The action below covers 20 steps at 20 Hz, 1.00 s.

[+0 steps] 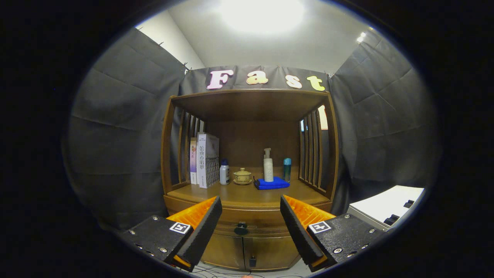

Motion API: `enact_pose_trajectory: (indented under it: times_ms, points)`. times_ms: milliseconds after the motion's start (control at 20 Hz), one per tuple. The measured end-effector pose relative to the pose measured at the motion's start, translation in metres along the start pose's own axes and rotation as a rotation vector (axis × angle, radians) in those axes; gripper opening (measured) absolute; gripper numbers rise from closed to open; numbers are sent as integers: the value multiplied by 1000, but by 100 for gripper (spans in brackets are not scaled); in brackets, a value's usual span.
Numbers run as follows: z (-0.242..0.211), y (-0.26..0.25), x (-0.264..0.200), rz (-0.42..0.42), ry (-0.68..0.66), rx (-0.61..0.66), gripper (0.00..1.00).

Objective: Pull open the drawer, take out the items inside it, and place them on the countertop above the cabinet.

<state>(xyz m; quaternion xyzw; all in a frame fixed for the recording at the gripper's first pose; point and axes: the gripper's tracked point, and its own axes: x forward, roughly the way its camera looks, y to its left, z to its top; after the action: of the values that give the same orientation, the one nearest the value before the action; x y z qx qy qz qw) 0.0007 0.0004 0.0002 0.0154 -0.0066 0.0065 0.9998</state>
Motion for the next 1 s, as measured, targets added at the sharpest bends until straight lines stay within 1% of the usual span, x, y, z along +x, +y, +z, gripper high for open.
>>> enact_pose_trajectory:
  times_ms: [400,650,850,1000]
  points:
    - [-9,4,9,-12,-14,10,95]
    - [-10,15,36,-23,-42,-10,95]
    - [-23,28,59,-27,-60,43,95]
    - [-53,38,77,-26,-12,101,95]
